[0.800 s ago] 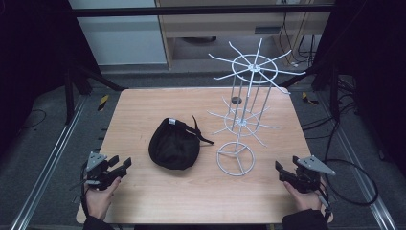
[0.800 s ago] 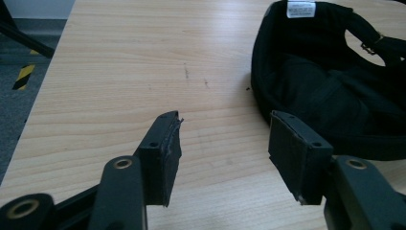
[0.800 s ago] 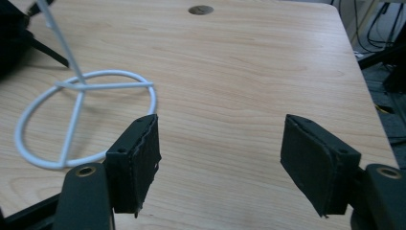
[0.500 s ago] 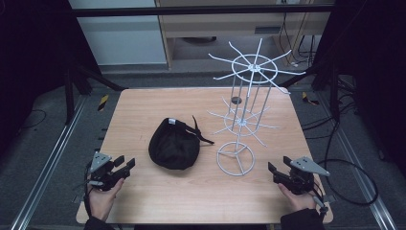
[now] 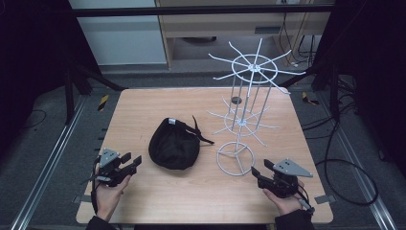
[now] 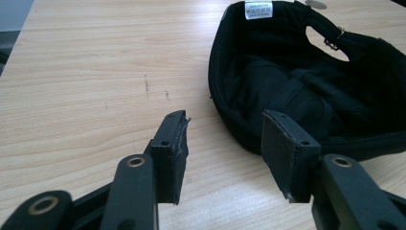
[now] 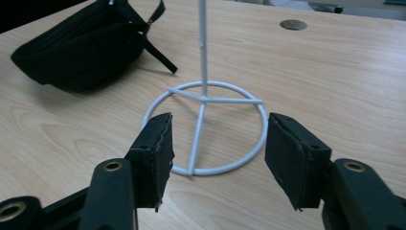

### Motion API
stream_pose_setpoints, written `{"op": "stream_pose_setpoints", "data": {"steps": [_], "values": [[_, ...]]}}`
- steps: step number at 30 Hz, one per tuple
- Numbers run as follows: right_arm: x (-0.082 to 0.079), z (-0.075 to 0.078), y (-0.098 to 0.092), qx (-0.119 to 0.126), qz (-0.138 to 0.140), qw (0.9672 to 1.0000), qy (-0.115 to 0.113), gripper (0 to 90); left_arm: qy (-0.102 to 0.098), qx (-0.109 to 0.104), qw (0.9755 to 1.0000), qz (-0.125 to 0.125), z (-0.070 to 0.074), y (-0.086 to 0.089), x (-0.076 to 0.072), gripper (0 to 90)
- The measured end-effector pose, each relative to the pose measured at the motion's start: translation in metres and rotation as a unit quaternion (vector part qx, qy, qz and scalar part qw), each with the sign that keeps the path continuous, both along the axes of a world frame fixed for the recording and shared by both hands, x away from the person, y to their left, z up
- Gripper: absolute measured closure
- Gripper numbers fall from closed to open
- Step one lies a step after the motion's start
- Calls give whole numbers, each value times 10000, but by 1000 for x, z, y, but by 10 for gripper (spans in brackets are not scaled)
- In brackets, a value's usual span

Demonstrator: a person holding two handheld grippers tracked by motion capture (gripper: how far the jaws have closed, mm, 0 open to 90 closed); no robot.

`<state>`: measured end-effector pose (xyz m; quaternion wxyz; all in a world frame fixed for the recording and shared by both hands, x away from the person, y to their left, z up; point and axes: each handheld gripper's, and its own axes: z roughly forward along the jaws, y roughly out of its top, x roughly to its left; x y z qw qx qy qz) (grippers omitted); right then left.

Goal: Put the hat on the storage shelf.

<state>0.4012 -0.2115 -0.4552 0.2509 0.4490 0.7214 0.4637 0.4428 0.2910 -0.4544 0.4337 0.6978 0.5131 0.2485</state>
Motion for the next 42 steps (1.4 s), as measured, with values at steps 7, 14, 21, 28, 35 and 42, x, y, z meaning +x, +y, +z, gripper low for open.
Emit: {"op": "stream_pose_setpoints", "data": {"steps": [7,14,21,28,35,42], "values": [[-2,2,18,82,267,9996,83,467,-34,37,10000,45,1,-4,13,539],[0,6,38,91,484,9987,121,474,-104,64,9999,61,4,-12,31,561],[10,9,72,46,766,9970,129,463,-46,116,9999,10,-2,-20,48,571],[23,10,103,70,910,9957,130,456,161,270,9995,-63,-13,-28,60,586],[37,11,132,95,922,9955,190,445,387,443,9982,-110,-23,-32,68,609],[51,8,152,115,818,9963,243,430,610,456,9969,-179,-31,-32,75,688]]}}
